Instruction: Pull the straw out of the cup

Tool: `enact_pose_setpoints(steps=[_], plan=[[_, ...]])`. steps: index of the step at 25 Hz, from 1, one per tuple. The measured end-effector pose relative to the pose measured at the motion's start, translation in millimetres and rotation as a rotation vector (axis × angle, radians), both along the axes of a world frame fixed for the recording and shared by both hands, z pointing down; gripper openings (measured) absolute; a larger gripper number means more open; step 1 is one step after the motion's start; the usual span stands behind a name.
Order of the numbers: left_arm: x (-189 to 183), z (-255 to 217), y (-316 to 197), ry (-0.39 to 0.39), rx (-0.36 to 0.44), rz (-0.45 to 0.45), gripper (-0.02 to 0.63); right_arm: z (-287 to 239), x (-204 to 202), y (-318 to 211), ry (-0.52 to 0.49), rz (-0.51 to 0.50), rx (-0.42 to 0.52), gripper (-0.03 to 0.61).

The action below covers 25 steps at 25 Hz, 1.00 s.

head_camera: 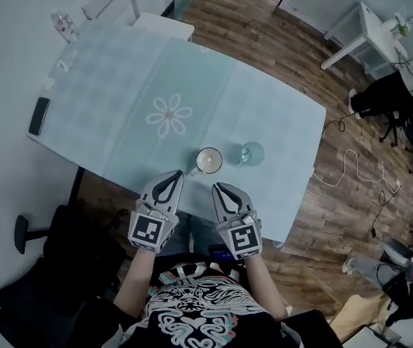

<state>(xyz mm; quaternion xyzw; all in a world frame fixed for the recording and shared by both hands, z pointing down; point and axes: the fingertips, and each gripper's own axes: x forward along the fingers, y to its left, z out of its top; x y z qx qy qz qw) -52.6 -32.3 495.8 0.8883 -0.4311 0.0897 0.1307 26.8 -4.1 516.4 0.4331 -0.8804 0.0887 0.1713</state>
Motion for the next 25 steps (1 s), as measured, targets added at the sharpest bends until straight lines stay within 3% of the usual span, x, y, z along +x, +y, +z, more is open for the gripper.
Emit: enact_pose_setpoints(steps=[6, 25], plan=[[2, 19, 5, -0.079, -0.012, 0.036, 0.003, 11, -8, -5, 0.015, -0.024, -0.019, 0.048], [13, 47, 2, -0.129, -0.07, 0.055, 0.003, 37, -28, -13, 0.15, -0.169, -0.013, 0.133]])
